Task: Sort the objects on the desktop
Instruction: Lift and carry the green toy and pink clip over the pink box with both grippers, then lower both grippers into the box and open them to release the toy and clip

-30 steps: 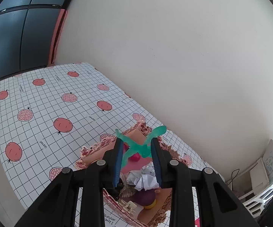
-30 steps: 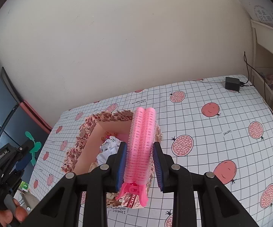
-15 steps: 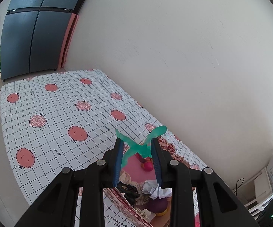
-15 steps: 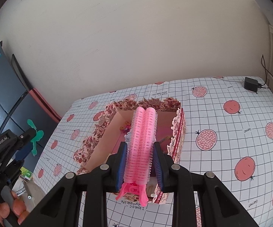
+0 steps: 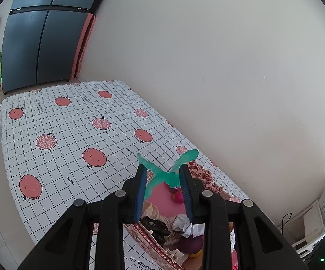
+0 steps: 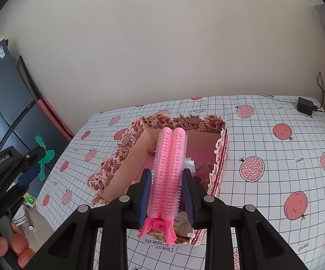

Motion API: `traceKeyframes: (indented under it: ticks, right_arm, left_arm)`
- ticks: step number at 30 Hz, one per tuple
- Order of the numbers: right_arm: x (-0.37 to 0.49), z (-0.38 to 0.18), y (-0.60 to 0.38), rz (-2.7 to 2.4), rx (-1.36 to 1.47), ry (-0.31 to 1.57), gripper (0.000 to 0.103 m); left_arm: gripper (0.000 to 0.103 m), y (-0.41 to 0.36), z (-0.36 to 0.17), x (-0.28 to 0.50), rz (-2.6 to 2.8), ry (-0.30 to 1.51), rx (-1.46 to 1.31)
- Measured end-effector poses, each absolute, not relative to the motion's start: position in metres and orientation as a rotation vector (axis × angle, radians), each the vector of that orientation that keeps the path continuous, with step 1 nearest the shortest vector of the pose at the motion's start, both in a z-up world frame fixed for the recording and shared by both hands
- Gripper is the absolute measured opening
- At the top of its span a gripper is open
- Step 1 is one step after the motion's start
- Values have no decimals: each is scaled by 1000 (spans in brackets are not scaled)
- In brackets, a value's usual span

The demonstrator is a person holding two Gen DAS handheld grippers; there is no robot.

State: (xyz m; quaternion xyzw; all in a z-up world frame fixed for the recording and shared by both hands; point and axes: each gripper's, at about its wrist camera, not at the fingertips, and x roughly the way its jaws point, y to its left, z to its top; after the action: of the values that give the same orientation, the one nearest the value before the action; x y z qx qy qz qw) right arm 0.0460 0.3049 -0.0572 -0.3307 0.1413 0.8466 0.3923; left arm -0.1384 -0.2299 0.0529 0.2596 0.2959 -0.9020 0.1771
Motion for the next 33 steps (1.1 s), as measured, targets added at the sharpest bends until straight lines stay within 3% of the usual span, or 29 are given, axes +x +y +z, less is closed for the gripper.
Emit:
traceKeyframes:
  ticks: [33]
  right_arm:
    - [30,-126,335,2076,-995,355,30]
  left_arm:
    - [31,-197,-55,-206,-2443,804,1200]
